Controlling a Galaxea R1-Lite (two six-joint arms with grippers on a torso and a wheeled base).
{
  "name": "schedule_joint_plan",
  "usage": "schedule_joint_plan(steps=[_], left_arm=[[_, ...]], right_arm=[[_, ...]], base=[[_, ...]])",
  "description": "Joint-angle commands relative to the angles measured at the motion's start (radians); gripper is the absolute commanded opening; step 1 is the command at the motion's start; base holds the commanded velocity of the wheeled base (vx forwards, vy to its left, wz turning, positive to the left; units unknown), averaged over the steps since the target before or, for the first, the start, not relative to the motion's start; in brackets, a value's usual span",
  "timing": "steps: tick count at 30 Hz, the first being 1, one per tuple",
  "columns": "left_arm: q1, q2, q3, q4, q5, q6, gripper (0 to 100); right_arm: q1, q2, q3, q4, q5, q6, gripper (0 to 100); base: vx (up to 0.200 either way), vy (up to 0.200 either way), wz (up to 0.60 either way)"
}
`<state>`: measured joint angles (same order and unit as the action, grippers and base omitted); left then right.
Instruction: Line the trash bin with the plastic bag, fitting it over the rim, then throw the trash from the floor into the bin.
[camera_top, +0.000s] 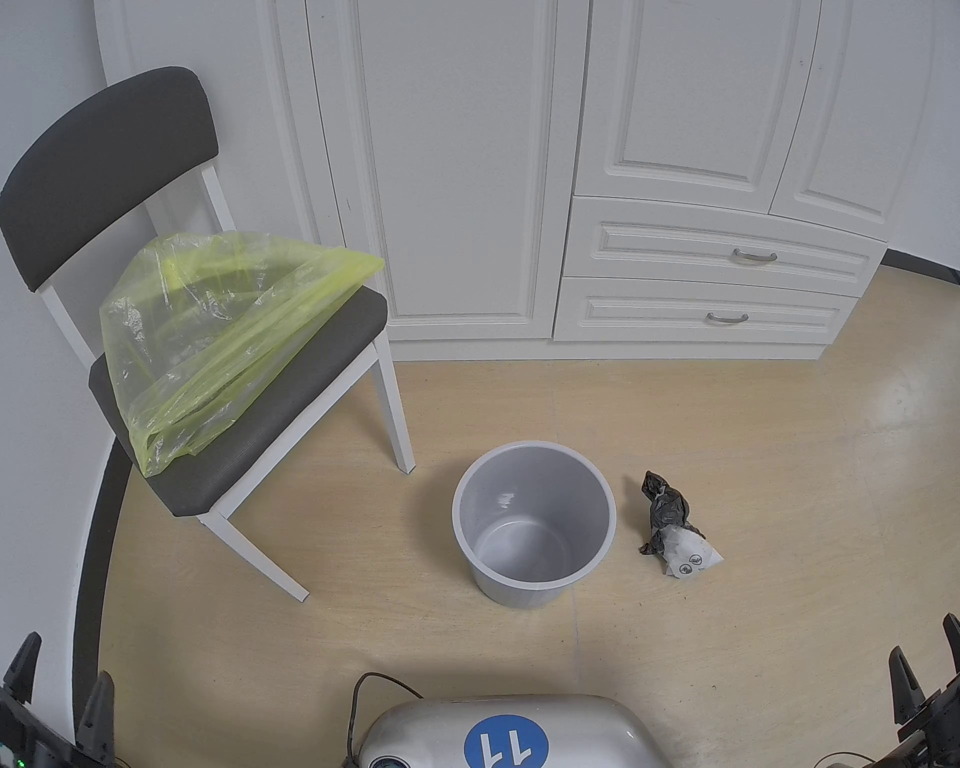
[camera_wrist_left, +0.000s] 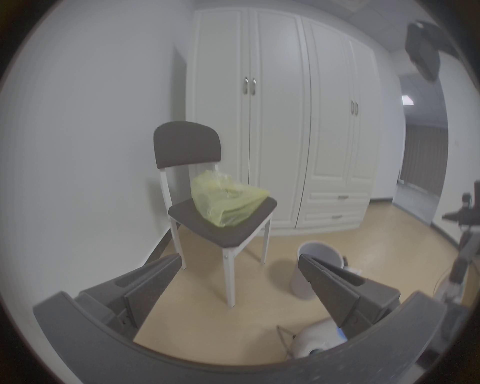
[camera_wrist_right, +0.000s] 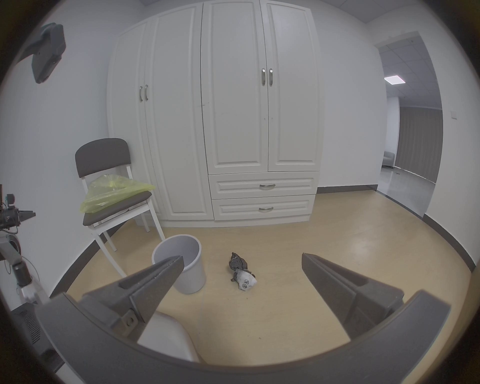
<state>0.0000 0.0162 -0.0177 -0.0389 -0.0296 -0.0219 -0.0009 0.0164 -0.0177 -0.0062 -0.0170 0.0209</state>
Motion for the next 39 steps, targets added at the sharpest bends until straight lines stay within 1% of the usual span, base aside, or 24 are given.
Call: schedule_joint_plan(steps=[1,2,3,4,5,7,8,9,10,11,12,14,16,19,21,23,26,30,32,34,36,37,38,39], left_arm=[[-0.003,-0.009,-0.099,-0.187,-0.02,-0.167,100],[-0.009,0.008,-0.159,-0.197,-0.053,-0.176,100],[-0.009,0.01,-0.169,-0.191,-0.058,-0.17,100],[-0.009,0.01,-0.191,-0.16,-0.061,-0.145,100],[-0.009,0.011,-0.203,-0.131,-0.061,-0.125,100],[-0.009,0.011,-0.203,-0.131,-0.061,-0.125,100],[-0.014,0.031,-0.251,-0.016,-0.059,-0.079,100],[-0.02,0.056,-0.28,0.028,-0.059,-0.07,100],[-0.023,0.067,-0.289,0.039,-0.059,-0.069,100],[-0.038,0.149,-0.337,0.091,-0.058,-0.066,100],[-0.043,0.214,-0.37,0.113,-0.056,-0.066,100],[-0.04,0.343,-0.424,0.12,-0.055,-0.064,100],[-0.026,0.493,-0.47,0.116,-0.052,-0.066,100],[0.006,0.65,-0.521,0.109,-0.001,-0.064,100],[0.012,0.716,-0.545,0.103,0.023,-0.064,100],[0.009,0.751,-0.558,0.094,0.027,-0.066,100],[0.006,0.76,-0.551,0.079,0.025,-0.064,100],[0.0,0.774,-0.556,0.042,0.027,-0.001,100],[0.005,0.797,-0.561,0.033,0.023,0.028,100],[0.003,0.843,-0.579,0.021,0.028,0.06,100],[0.0,0.92,-0.588,-0.001,0.034,0.092,100],[0.002,0.949,-0.579,-0.015,0.039,0.099,100],[0.002,0.958,-0.578,-0.016,0.039,0.105,100],[-0.002,0.996,-0.573,-0.045,0.045,0.102,100]], right_arm=[[-0.001,-0.016,0.018,-0.003,-0.004,-0.016,100],[-0.001,-0.016,0.005,-0.044,0.014,-0.071,100],[-0.001,-0.016,0.001,-0.069,0.023,-0.084,100],[0.001,-0.016,-0.025,-0.153,0.077,-0.105,100],[0.001,-0.009,-0.028,-0.192,0.121,-0.102,100],[0.001,-0.009,-0.028,-0.192,0.121,-0.102,100],[-0.01,0.011,-0.047,-0.178,0.2,-0.102,100],[-0.014,0.033,-0.056,-0.163,0.203,-0.102,100],[-0.016,0.04,-0.061,-0.158,0.203,-0.102,100],[-0.013,0.099,-0.099,-0.133,0.207,-0.102,100],[-0.004,0.152,-0.136,-0.121,0.203,-0.102,100],[0.002,0.266,-0.209,-0.103,0.193,-0.099,100],[-0.021,0.398,-0.28,-0.1,0.167,-0.088,100],[-0.031,0.562,-0.389,-0.09,0.118,-0.088,100],[-0.028,0.659,-0.446,-0.092,0.104,-0.094,100],[-0.018,0.728,-0.49,-0.097,0.101,-0.093,100],[-0.016,0.775,-0.521,-0.101,0.103,-0.081,100],[-0.016,0.803,-0.548,-0.104,0.106,-0.019,100],[-0.013,0.833,-0.562,-0.104,0.109,-0.015,100],[0.015,0.873,-0.565,-0.104,0.109,-0.012,100],[0.07,0.916,-0.535,-0.106,0.104,0.001,100],[0.081,0.932,-0.519,-0.112,0.103,0.01,100],[0.081,0.933,-0.515,-0.115,0.103,0.013,100],[0.074,0.942,-0.501,-0.135,0.103,0.025,100]], base=[[0.0,0.0,0.0],[0.0,0.0,0.0],[0.0,0.0,0.0],[0.0,0.0,0.0],[0.0,0.0,0.0],[0.0,0.0,0.0],[0.0,0.0,0.0],[0.0,0.0,0.0],[0.0,0.0,0.0],[0.0,0.0,0.0],[0.0,0.0,0.0],[0.0,0.0,0.0],[0.0,0.0,0.0],[0.0,0.0,0.0],[0.0,0.0,0.0],[0.0,0.0,0.0],[0.0,0.0,0.0],[0.0,0.0,0.0],[0.0,0.0,0.0],[0.0,0.0,0.0],[0.0,0.0,0.0],[0.0,0.0,0.0],[0.0,0.0,0.0],[0.0,0.0,0.0]])
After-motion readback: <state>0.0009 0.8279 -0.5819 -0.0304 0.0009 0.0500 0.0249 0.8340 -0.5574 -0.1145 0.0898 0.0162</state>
